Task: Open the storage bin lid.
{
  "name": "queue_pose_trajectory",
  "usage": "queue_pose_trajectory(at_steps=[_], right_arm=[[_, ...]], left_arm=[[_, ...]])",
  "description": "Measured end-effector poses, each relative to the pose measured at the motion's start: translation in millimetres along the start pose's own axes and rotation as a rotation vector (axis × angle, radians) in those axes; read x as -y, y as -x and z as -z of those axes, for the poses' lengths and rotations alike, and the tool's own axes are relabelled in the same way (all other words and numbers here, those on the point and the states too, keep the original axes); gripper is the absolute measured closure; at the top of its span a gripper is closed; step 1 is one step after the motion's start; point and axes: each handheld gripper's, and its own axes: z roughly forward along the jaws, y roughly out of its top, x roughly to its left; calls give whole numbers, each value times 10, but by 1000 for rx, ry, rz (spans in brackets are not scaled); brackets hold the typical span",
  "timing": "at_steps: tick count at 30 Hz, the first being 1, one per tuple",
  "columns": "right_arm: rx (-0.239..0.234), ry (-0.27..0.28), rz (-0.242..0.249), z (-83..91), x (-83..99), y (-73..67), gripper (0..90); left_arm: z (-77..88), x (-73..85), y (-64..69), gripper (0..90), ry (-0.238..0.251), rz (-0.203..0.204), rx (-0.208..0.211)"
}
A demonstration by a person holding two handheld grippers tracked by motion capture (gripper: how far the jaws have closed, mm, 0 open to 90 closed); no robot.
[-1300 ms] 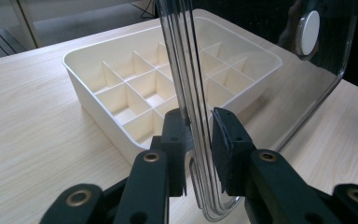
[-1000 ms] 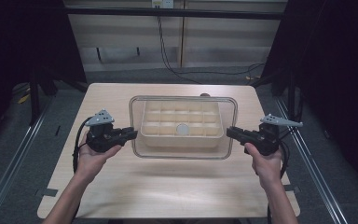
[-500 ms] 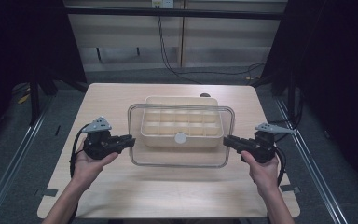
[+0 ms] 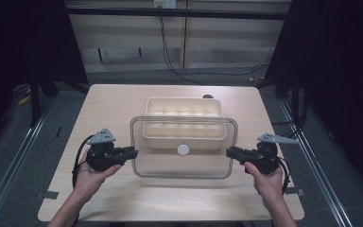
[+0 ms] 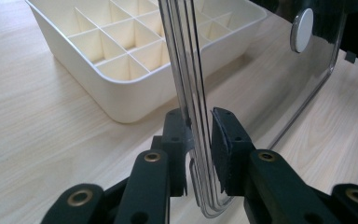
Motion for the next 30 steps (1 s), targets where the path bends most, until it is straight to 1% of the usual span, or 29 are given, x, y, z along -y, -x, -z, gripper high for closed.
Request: queue_pose_trajectory(at_steps=[1,3,6,7,10,13,15,16,20,21,22,24,27,28,29,30], right_arm=[[1,-5,3,-1,6,-1,717],[-6,-9,-5,-7,28,-3,718],[-14,-10,-8,-7,38,-10,719],[-14,-12,-5,-8,49,-28,720],[-15,-11,0,-6,70,-37,720],[-18,-17,-12,21,146,-72,721],[-16,-18,-10,40,180,-93,722],[-14,-22,-10,56,200,-107,721],[-19,-25,-11,104,267,-149,721],[-19,-29,-6,127,304,-175,720],[-19,-29,-6,127,304,-175,720],[-19,-40,-7,144,351,-193,720],[-22,-45,-13,141,381,-204,720],[-21,-49,-11,138,395,-210,720],[-24,-57,-13,133,420,-226,721],[-24,-57,-13,133,420,-226,721]], left_arm=[[-7,18,4,762,-8,1,-1],[-3,59,2,762,-18,7,11],[2,87,-1,762,-22,12,11],[0,112,-5,762,-30,15,15],[1,137,4,762,-34,15,16],[25,163,33,761,-37,8,18],[58,186,76,762,-31,8,23],[58,186,76,762,-31,8,23],[107,240,144,762,-39,-8,30],[118,267,180,761,-44,-17,24],[118,267,180,762,-44,-17,24],[128,299,192,762,-52,-9,36],[134,319,203,762,-53,-4,32],[141,331,205,761,-61,-3,36],[148,353,213,762,-60,7,35],[152,366,216,762,-62,7,36]])
